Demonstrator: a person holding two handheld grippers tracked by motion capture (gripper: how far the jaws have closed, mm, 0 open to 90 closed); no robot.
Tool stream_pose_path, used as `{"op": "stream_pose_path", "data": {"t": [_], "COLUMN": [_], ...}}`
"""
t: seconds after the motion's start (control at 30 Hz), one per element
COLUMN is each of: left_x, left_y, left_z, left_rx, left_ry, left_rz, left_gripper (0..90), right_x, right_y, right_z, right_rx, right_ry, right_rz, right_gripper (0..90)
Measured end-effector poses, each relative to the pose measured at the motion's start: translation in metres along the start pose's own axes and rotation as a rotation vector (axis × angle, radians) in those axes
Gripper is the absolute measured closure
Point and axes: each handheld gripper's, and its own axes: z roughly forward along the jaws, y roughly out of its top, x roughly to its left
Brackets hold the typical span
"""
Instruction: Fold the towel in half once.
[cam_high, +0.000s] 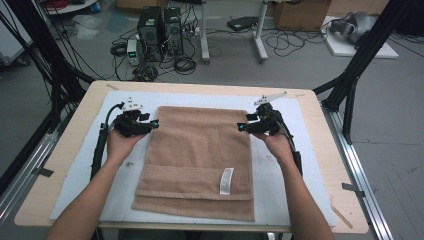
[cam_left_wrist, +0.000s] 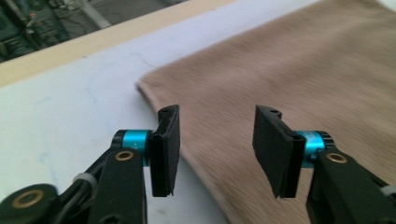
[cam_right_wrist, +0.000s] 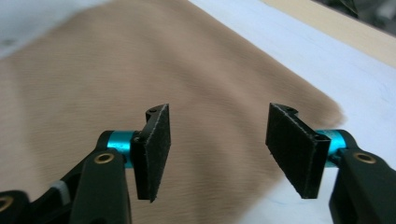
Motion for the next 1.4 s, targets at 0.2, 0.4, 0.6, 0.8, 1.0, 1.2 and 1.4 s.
{"op": "stream_pose_path", "data": {"t": [0.2,0.4,0.6,0.8,1.0,1.2,1.4], "left_x": [-0.027,-0.052,-0.065,-0.067,-0.063,-0.067,-0.069], "left_y": [-0.025,-0.060,-0.093,-0.097,-0.087,-0.085,-0.100], "left_z": [-0.032,-0.060,-0.069,-0.064,-0.080,-0.097,-0.076], "left_rx": [0.000,0.020,0.043,0.087,0.051,0.028,0.119], "left_ry": [-0.069,-0.134,-0.172,-0.261,-0.252,-0.292,-0.262], "left_rz": [0.082,0.142,0.161,0.173,0.155,0.169,0.155], "left_gripper": [51.3,49.3,54.6,87.3,89.9,89.6,63.2], "right_x": [0.043,0.071,0.092,0.091,0.095,0.110,0.108], "right_y": [-0.028,-0.075,-0.110,-0.117,-0.104,-0.096,-0.111], "right_z": [-0.021,-0.026,-0.016,-0.010,-0.027,-0.042,-0.035], "right_rx": [-0.021,0.001,0.065,0.057,0.028,0.033,0.078], "right_ry": [0.017,0.036,0.101,0.144,0.150,0.176,0.141], "right_rz": [-0.095,-0.116,-0.124,-0.135,-0.173,-0.205,-0.186], "right_gripper": [39.5,43.0,53.9,85.2,86.9,86.3,64.3]}}
